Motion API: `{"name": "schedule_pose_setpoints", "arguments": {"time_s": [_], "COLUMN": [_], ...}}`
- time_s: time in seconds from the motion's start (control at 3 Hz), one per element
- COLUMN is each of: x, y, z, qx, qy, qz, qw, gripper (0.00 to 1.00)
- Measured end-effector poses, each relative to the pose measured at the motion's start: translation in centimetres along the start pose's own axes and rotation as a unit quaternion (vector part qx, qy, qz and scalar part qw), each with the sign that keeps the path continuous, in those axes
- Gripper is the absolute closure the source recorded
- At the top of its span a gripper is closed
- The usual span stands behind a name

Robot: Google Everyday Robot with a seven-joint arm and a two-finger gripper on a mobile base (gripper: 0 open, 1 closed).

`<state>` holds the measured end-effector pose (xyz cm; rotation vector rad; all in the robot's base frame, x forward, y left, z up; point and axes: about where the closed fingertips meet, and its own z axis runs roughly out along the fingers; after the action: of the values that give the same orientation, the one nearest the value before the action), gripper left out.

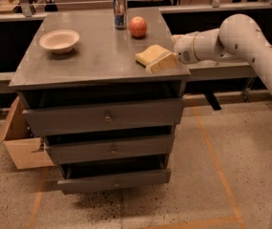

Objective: Move sponge near paper bowl

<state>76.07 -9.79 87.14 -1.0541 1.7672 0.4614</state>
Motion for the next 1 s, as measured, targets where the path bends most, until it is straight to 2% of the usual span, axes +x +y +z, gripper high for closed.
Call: {"name": "schedule_pose_setpoints", "arguments": {"time_s": [0.33, 0.67, 1.0], "x": [1.0, 2.5, 2.9], "y": [-1.1, -2.4, -2.5], "z": [1.8, 2.4, 2.9], "qx": [0.007, 0.015, 0.007], "qy": [0.006, 0.015, 0.017], "qz": [0.006, 0.017, 0.017], "qw": [0.9999, 0.9996, 0.9997], "gripper": [0.0, 0.17, 0.41]}}
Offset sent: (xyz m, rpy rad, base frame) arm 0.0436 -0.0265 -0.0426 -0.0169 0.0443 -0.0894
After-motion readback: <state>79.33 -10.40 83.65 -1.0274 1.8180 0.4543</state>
